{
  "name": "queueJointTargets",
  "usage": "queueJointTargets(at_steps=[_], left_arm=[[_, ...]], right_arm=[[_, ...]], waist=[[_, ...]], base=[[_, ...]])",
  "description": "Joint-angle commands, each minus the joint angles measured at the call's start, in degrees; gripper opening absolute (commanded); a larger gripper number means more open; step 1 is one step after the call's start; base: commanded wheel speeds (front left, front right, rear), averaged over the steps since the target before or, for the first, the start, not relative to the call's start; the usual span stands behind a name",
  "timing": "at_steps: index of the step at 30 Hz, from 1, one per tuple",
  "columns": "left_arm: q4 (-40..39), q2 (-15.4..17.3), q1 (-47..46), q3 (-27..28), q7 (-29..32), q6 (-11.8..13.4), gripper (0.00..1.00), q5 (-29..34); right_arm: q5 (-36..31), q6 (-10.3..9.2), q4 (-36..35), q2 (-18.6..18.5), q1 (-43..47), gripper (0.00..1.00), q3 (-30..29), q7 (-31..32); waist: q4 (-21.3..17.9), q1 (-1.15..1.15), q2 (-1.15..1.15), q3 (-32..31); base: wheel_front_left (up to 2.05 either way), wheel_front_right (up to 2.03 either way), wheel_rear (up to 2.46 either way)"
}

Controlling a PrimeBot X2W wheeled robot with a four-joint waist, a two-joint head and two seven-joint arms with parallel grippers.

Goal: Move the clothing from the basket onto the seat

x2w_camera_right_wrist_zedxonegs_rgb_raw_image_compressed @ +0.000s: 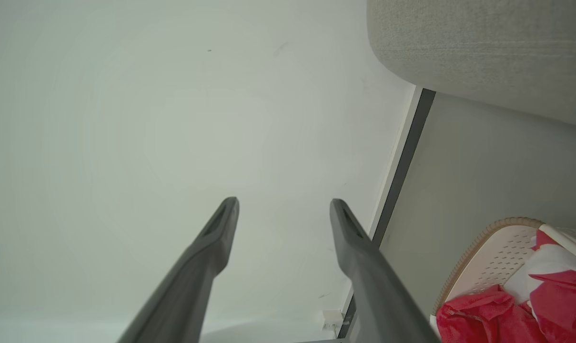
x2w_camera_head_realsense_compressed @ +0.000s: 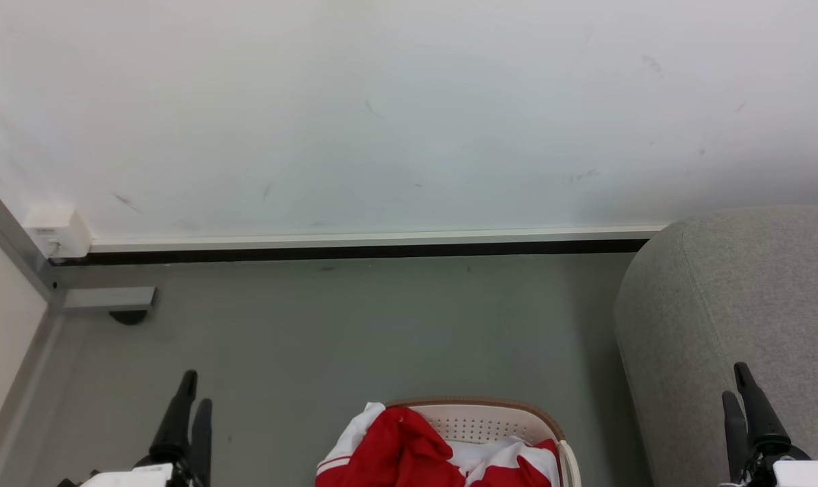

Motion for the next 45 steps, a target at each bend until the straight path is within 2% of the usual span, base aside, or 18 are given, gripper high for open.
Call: queueJointTargets(at_steps=[1,9,19,34,45], left_arm=[[-1.45,0.37,-1.45,-0.04,-0.67,-0.15,1.00,0.20],[-3.21,0.46,-1.77,-0.66,-2.81,-0.19,1.00,4.13],[-4.93,0.56,-1.99,-0.73,-5.24,-0.24,1.00,13.72],[-7.12,0.71,-1.31,-1.41,-8.46,-0.15,1.00,32.10],[-7.67,0.79,-1.03,-2.91,-10.53,2.60,1.00,46.51]], right_arm=[[-0.33,-0.01,-1.54,-0.48,-1.37,1.00,0.46,-0.50],[-1.67,-0.02,-3.65,-0.80,-1.88,1.00,2.58,-2.82],[-8.64,-0.02,-4.64,-2.37,-2.89,1.00,5.82,-5.80],[-23.06,-0.04,-6.09,-3.35,-3.44,1.00,8.96,-9.03],[-34.65,-0.05,-6.22,-3.81,-3.88,1.00,10.83,-11.05]], waist=[[-0.01,0.00,0.00,0.04],[-0.04,0.00,0.00,0.39],[-0.13,0.00,0.00,0.85],[-0.09,0.00,0.00,1.03],[-0.31,0.00,0.00,1.22]], base=[[0.00,0.00,0.00],[0.00,0.00,0.00],[0.00,0.00,0.00],[0.00,0.00,0.00],[0.00,0.00,0.00]])
